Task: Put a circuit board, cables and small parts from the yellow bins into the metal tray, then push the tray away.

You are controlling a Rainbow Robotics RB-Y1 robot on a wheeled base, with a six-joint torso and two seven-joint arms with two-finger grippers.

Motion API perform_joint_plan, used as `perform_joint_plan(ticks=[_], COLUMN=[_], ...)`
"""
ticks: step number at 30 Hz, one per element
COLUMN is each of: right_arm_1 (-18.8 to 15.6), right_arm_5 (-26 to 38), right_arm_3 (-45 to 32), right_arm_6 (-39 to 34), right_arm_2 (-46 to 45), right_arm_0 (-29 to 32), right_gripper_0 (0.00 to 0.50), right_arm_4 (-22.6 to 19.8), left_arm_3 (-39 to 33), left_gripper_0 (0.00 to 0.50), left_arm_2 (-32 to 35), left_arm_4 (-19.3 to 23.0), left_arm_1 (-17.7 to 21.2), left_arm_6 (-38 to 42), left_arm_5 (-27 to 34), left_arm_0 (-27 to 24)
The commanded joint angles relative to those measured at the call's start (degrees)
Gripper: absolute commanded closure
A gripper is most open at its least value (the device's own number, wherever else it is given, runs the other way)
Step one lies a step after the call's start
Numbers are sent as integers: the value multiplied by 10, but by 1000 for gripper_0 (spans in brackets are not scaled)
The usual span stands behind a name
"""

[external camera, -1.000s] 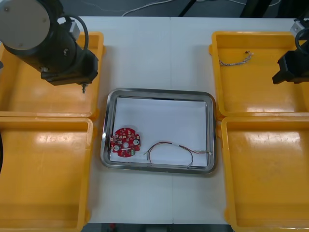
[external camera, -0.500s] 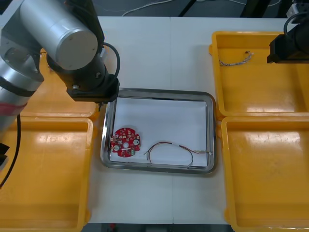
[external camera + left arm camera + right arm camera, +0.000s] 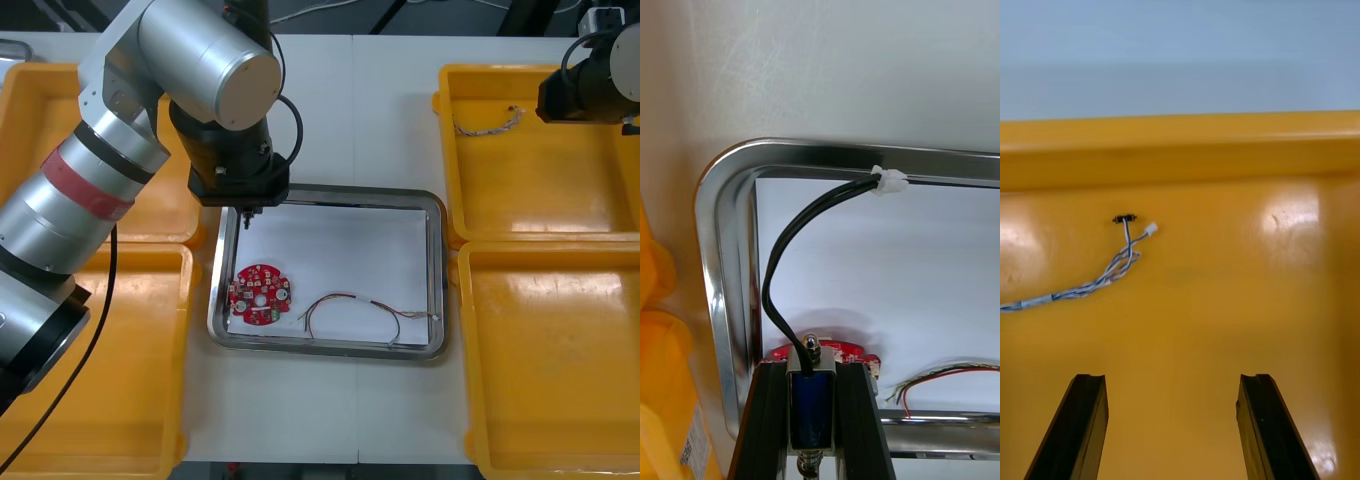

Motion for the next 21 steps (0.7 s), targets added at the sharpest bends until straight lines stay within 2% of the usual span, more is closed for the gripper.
perform_joint_plan(ticks=[1, 4, 16, 21], right_arm_1=[33, 45, 88, 113], right_arm_5=[-49, -78, -121, -168], right_arm_3=[41, 69, 90, 123], right_arm_6=[-11, -20, -159, -210], right_arm_2=[4, 4, 7, 8], right_arm_0=[-35, -41, -43, -44], right_gripper_0=[0, 0, 0, 0], right_arm_4=[29, 45, 116, 149], left_arm_3=[19, 27, 29, 30], left_gripper_0=[500, 500, 500, 500], left_arm_2=[-29, -41, -70, -79], left_arm_4=[-16, -32, -78, -96], left_arm_1=[-17, -25, -37, -36], left_arm_6=[-41, -45, -61, -70], left_arm_5=[3, -2, -101, -118], left_arm_0=[-26, -17, 34, 51])
